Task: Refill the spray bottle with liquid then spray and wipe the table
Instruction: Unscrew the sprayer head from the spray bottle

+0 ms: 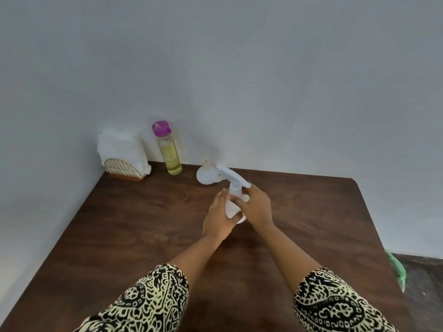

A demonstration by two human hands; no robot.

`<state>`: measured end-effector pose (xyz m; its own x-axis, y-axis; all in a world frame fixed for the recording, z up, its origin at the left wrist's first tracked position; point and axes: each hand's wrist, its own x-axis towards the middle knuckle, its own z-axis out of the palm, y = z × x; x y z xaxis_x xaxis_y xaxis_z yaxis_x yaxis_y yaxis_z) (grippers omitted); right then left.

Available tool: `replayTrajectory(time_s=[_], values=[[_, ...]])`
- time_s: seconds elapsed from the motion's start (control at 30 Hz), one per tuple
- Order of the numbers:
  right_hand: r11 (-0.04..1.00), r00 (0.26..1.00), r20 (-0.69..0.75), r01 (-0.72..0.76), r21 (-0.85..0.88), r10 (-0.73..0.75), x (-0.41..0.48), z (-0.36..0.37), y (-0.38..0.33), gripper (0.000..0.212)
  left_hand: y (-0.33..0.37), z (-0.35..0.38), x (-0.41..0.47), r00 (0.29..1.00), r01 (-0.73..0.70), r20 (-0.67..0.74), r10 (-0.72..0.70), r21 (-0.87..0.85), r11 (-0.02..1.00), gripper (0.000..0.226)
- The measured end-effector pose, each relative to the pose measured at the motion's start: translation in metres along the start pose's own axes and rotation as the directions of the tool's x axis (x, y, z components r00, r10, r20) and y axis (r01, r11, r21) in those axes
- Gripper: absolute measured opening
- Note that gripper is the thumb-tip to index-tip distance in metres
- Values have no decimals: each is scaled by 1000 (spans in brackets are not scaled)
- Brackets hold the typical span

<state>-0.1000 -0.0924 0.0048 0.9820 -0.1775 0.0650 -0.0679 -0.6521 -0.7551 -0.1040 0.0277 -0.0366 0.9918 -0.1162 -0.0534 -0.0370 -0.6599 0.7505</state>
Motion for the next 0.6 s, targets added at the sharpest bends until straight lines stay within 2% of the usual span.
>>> replayTrajectory(time_s=[0.13, 0.43, 0.6], values=[[1000, 1000, -16, 15, 2, -15, -45, 5, -8, 36, -15, -13, -41, 999, -23, 49, 22, 21, 1000, 77], [999, 997, -65, 48, -19, -49, -135, 22, -19, 38, -41, -19, -122, 993, 44, 111, -29, -140, 989, 94], [999, 997, -66, 34, 36, -32, -181, 24, -24, 44, -53, -13, -173, 999, 34, 18, -31, -258, 965, 89]])
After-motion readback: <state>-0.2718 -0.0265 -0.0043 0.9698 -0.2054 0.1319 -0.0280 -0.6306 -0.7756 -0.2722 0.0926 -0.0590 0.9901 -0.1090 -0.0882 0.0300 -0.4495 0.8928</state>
